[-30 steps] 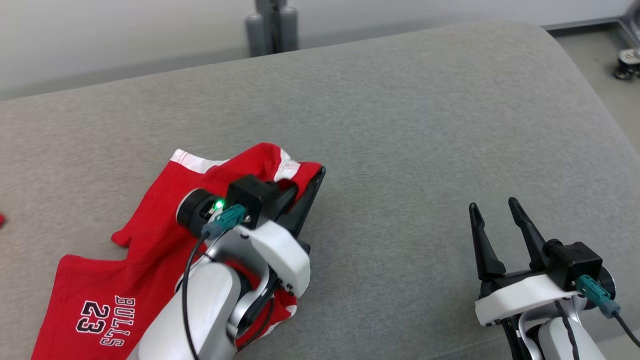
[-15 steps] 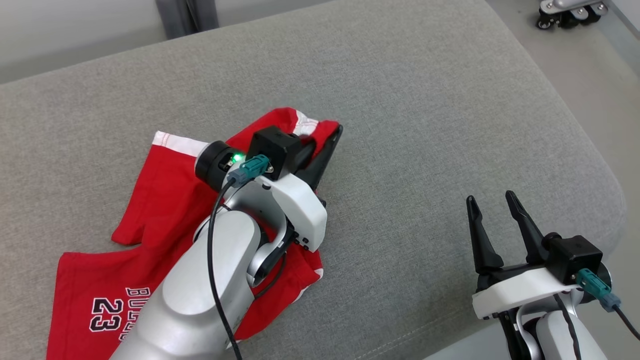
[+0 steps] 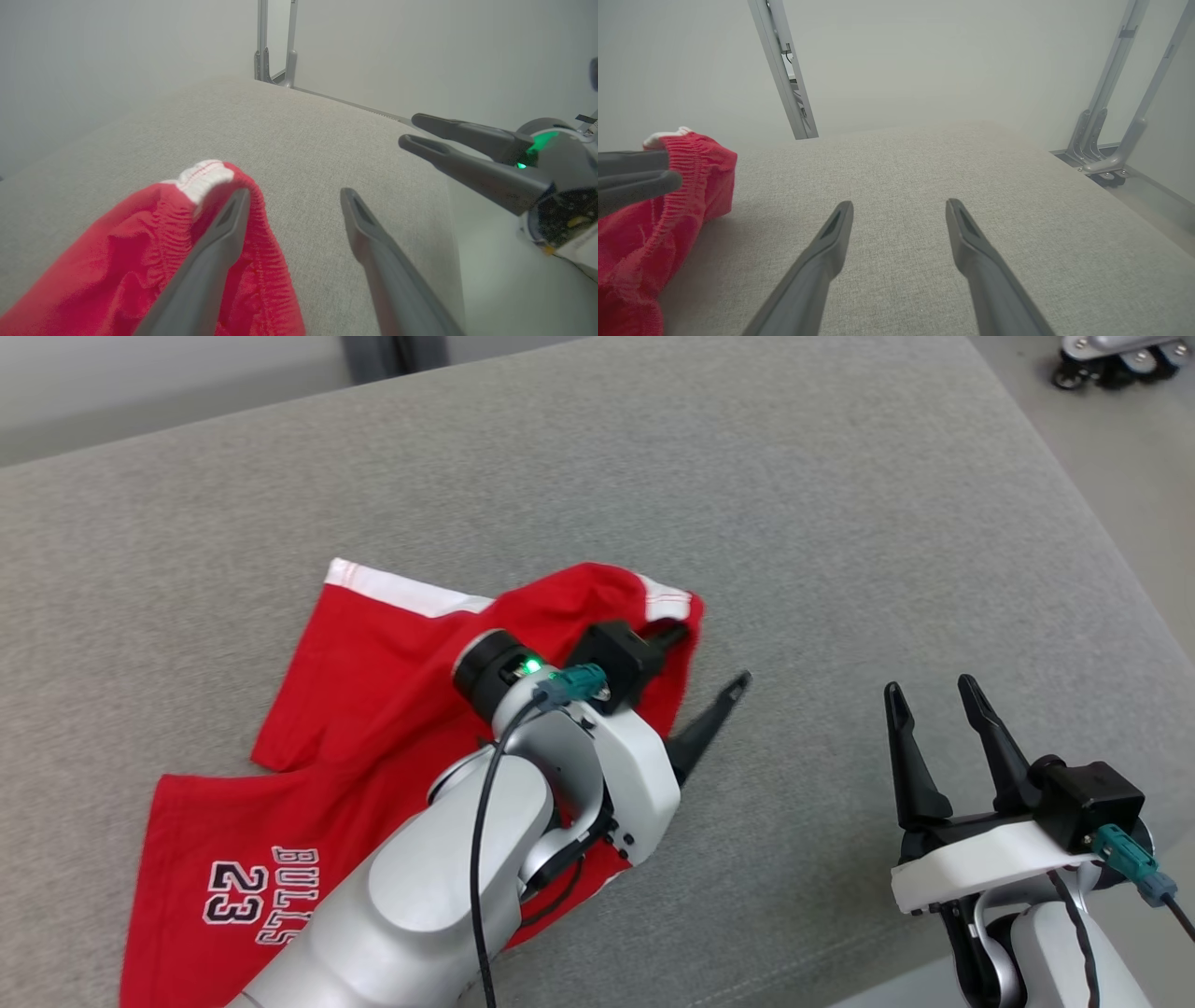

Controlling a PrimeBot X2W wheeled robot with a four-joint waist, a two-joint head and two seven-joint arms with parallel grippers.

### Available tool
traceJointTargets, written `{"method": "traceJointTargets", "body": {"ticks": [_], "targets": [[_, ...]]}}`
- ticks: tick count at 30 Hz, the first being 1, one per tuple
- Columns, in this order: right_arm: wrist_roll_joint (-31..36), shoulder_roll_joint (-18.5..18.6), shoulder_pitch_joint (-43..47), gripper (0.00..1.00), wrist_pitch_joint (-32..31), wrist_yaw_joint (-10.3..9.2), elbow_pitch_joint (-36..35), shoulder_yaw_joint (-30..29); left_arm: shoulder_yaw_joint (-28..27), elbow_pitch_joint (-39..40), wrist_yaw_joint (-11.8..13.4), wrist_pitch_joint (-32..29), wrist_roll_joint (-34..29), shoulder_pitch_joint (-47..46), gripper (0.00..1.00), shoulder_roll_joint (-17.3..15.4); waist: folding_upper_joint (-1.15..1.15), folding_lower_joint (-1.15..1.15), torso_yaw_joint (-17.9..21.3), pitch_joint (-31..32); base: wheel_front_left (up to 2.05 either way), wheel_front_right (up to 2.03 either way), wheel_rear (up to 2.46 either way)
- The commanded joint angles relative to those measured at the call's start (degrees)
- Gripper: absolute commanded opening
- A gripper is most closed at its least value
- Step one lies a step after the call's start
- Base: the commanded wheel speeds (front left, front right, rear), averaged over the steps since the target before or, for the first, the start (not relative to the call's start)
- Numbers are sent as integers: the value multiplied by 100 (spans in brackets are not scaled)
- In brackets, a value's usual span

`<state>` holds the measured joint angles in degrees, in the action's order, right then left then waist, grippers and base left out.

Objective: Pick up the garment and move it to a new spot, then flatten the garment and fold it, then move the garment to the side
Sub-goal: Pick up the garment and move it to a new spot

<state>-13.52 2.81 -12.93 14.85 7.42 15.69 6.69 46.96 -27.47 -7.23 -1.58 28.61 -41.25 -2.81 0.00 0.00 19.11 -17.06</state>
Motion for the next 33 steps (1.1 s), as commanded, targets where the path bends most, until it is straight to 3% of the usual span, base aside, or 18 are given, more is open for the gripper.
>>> {"method": "traceJointTargets", "body": {"ticks": [1, 8, 23, 33], "targets": [[49, 26, -34, 100, 46, 13, 9, -29, 130, 130, -32, -126, 107, -17, 100, -116, 0, 0, -193, 96, 0, 0, 0], [112, 27, 4, 100, 45, 13, 5, -116, 147, 660, 28, -235, 331, 187, 100, -521, 0, 0, -552, 272, 0, 0, 0], [360, 29, 249, 100, 42, 13, -187, -414, -1382, 1739, 1428, 851, 756, 1477, 100, -1611, 0, 0, -1381, 862, 0, 0, 0], [459, 30, 437, 100, -4, 13, -167, -412, -2372, 1980, 2008, 1561, 977, 2565, 100, -2084, 0, 0, -1721, 1225, 0, 0, 0]]}}
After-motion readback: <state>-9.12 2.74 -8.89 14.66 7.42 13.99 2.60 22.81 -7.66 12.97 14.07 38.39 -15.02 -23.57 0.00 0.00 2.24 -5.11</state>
